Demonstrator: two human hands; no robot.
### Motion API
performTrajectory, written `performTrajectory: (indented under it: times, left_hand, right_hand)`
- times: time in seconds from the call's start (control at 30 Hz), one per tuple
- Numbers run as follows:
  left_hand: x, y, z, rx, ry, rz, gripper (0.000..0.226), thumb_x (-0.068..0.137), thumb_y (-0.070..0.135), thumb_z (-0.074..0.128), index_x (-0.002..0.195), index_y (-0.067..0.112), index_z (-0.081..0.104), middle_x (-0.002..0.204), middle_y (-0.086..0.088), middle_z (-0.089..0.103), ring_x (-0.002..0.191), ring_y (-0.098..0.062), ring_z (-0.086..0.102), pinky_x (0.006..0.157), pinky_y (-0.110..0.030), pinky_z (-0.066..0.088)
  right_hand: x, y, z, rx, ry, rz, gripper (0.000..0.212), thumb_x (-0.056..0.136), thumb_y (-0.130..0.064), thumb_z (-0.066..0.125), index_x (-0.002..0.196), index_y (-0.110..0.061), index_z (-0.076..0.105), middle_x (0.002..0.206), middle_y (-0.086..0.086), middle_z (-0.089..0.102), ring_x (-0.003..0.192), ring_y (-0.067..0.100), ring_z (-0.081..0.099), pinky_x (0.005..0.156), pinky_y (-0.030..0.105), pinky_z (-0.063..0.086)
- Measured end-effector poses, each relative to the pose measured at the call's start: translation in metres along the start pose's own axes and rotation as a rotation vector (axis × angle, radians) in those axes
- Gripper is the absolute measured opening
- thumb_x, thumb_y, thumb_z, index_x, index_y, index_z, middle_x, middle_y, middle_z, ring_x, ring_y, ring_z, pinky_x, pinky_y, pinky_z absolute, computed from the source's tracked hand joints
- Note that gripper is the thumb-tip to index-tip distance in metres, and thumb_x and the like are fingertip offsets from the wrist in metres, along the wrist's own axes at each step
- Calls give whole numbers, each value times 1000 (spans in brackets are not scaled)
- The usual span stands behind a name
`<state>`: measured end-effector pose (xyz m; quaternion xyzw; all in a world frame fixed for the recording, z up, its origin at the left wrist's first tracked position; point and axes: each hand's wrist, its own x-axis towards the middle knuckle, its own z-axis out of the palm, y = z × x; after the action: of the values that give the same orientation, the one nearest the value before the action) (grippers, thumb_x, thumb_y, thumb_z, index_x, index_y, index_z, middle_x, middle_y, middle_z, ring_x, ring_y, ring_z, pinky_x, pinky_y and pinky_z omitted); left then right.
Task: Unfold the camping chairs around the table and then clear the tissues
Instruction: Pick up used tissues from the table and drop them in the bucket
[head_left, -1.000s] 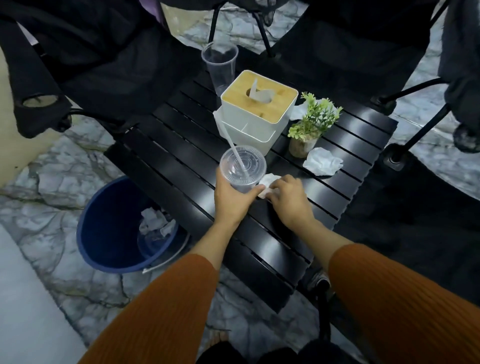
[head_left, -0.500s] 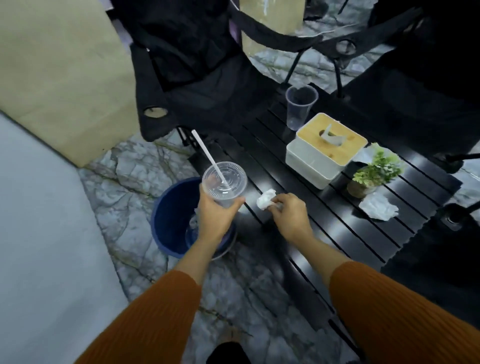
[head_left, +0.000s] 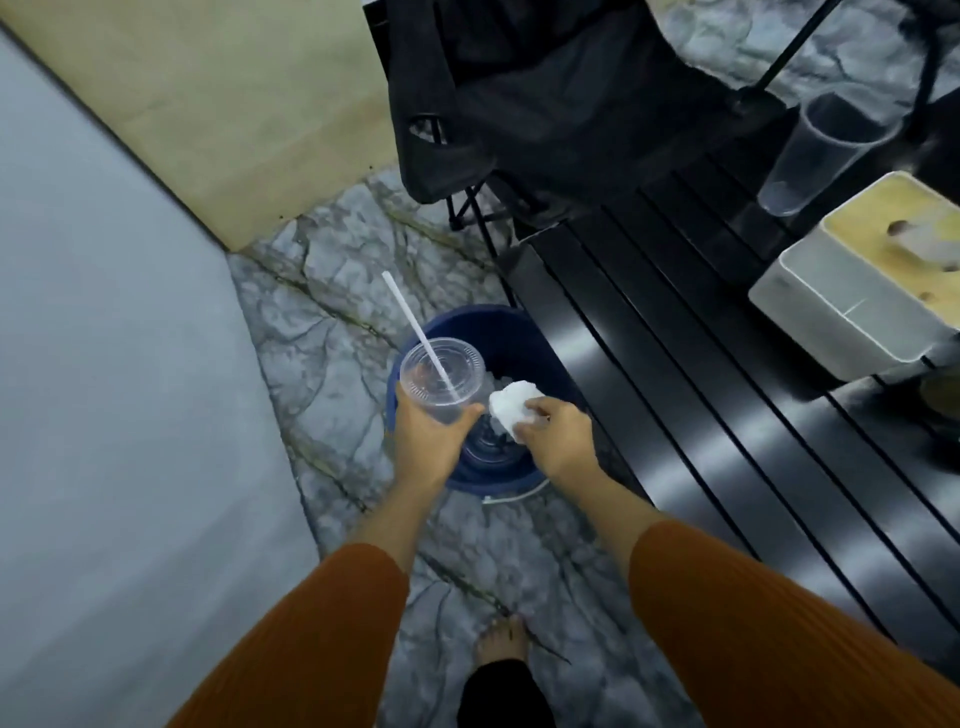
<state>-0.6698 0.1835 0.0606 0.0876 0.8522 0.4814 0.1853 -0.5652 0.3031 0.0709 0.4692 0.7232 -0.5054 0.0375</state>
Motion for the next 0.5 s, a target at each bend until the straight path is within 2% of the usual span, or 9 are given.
performTrajectory:
  times: [0.07, 0.1, 0.13, 0.2, 0.33, 0.5]
  left_hand:
    - [8, -7, 4, 47, -55, -62, 99, 68, 24, 87, 146, 16, 27, 145, -4, 46, 131, -19, 46, 108, -37, 42]
    - [10, -10, 6, 75, -90, -116, 104, 70, 18, 86, 150, 12, 21, 151, -8, 38, 137, -24, 41, 111, -39, 39]
    - [12, -11, 6, 107, -117, -182, 106, 71, 12, 85, 152, 8, 16, 154, -12, 33, 139, -27, 38, 113, -42, 37]
    - [12, -12, 6, 153, -149, -267, 103, 70, 3, 84, 150, 4, 20, 151, -17, 38, 136, -33, 42, 110, -48, 40]
    - [-5, 6, 5, 256, -230, -251, 90, 72, 2, 81, 146, 4, 30, 145, -19, 45, 130, -37, 47, 104, -52, 45]
    - [-37, 61, 14, 327, -259, -154, 91, 80, 12, 77, 152, 10, 21, 156, -13, 29, 139, -34, 36, 112, -48, 37]
  right_hand:
    - [1, 5, -3, 1, -99, 26, 56, 87, -13, 68, 140, -9, 48, 140, 15, 52, 126, 30, 52, 101, 32, 46]
    - [1, 8, -6, -7, -119, 21, 59, 87, -13, 68, 141, -8, 45, 142, 14, 51, 128, 30, 50, 103, 32, 44]
    - [1, 11, -11, -14, -118, 9, 57, 88, -12, 67, 140, -7, 46, 140, 14, 53, 128, 29, 50, 101, 28, 43]
    - [-3, 16, -22, -5, -116, -4, 54, 89, -10, 66, 139, -7, 47, 137, 13, 56, 126, 27, 52, 93, 20, 40]
    - [-21, 15, -51, 23, -169, 6, 62, 90, -13, 66, 146, -12, 39, 141, 13, 50, 127, 26, 51, 100, 24, 43]
    - [-58, 15, -100, 68, -80, -42, 52, 91, -16, 64, 141, -14, 47, 124, 11, 59, 105, 17, 57, 86, 18, 43]
